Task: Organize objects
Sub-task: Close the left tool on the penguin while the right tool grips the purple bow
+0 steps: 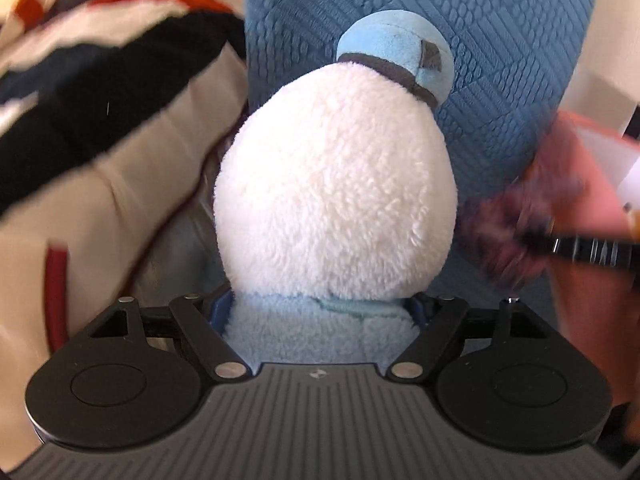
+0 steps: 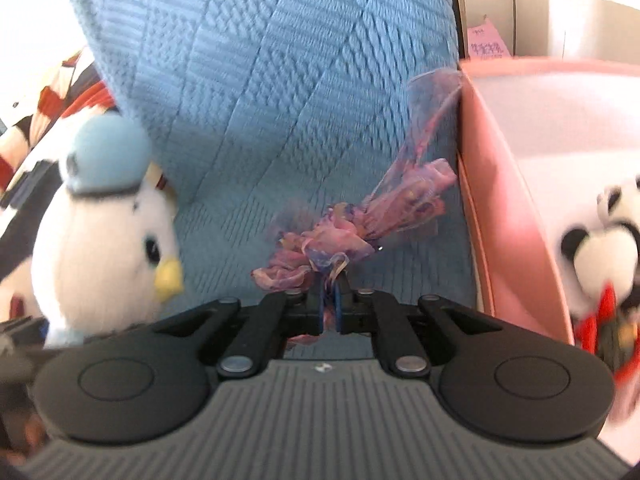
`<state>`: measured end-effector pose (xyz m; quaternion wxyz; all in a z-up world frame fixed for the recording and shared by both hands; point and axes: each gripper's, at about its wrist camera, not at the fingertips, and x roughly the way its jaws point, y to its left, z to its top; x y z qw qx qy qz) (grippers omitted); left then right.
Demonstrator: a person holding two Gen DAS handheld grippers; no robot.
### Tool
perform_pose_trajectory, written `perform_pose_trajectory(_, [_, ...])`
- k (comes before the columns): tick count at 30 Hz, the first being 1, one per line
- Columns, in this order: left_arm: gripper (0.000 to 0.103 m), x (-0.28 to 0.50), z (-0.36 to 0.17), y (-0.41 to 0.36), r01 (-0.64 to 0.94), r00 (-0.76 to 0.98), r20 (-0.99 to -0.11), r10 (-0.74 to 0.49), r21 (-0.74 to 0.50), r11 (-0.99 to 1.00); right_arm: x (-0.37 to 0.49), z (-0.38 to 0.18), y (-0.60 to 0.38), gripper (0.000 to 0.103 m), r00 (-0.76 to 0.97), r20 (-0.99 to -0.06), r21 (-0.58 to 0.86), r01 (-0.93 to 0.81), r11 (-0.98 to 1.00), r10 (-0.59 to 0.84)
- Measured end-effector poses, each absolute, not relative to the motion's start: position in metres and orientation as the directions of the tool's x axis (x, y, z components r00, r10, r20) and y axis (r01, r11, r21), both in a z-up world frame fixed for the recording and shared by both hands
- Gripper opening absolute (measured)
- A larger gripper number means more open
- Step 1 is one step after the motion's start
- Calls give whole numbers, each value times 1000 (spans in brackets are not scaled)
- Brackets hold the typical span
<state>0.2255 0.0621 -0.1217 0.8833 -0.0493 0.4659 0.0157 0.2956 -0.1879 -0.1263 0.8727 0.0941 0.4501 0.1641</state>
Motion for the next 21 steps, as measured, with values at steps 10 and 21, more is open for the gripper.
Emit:
perform_pose_trajectory(10, [82,178,-126,54,-156,542,-839,-39,-146,977,229,-147,-197,9,439,-799,361,-198,911,412])
perform_pose_trajectory(21, [82,172,-130,61,-201,544,-837,-64,-204,958,220,-151,-206,39,454,-832,241,-224,944,320])
